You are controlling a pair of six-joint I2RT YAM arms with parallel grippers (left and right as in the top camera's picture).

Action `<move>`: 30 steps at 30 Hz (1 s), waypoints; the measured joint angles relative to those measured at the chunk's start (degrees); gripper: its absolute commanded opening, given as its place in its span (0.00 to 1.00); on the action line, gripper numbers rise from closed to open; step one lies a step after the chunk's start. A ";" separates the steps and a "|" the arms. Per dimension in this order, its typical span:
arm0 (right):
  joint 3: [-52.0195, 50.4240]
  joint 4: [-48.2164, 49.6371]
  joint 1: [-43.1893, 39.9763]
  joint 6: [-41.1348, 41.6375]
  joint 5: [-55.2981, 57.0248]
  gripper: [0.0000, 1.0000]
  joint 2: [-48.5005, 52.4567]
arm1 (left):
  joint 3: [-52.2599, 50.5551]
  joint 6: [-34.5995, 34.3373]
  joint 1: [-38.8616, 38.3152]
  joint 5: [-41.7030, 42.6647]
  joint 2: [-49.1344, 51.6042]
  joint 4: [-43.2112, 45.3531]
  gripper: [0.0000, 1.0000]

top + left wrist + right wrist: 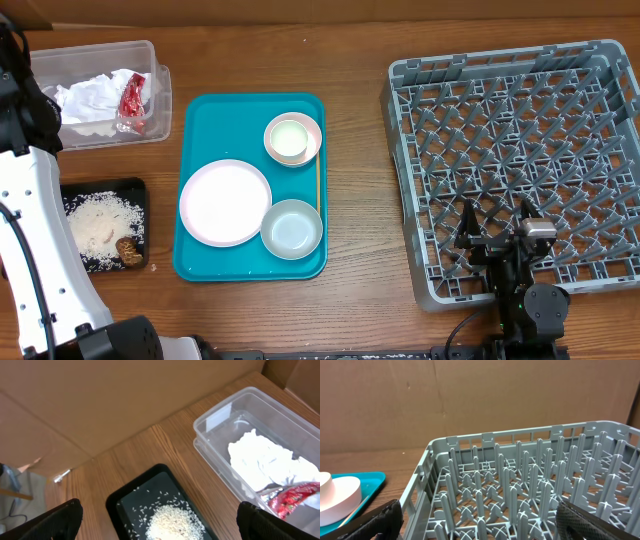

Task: Sort waste into correct bins and load items into the dishwasher
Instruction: 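Reach the right gripper to the white cup on the teal tray and grasp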

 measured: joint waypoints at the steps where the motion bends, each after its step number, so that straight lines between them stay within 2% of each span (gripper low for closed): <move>1: 0.00 0.02 0.02 0.02 0.00 1.00 0.00 | 0.00 -0.02 0.02 0.48 0.00 0.00 1.00; 12: 0.00 0.52 0.02 0.07 -0.17 1.00 0.00 | 0.00 0.00 0.00 7.54 0.04 -0.07 1.00; 16: 0.00 9.07 0.00 4.15 -8.15 1.00 0.04 | 0.00 -0.02 0.00 8.22 0.04 -0.09 1.00; 20: 0.00 18.73 0.02 15.93 -29.24 1.00 0.09 | 0.00 -0.02 0.00 8.35 0.04 -0.11 1.00; 23: -0.02 29.55 0.07 29.92 -45.40 1.00 0.11 | 0.00 0.00 0.00 8.48 0.04 -0.07 1.00; 24: 0.02 35.30 0.07 37.73 -49.18 1.00 0.09 | 0.00 0.00 0.00 8.55 0.04 -0.09 1.00; 28: 0.04 43.58 0.07 53.66 -50.42 1.00 0.02 | 0.00 -0.02 0.00 8.57 0.07 -0.11 1.00; 30: 0.48 41.94 0.07 58.34 -49.81 1.00 0.04 | 0.00 0.00 0.00 8.55 0.11 -0.11 1.00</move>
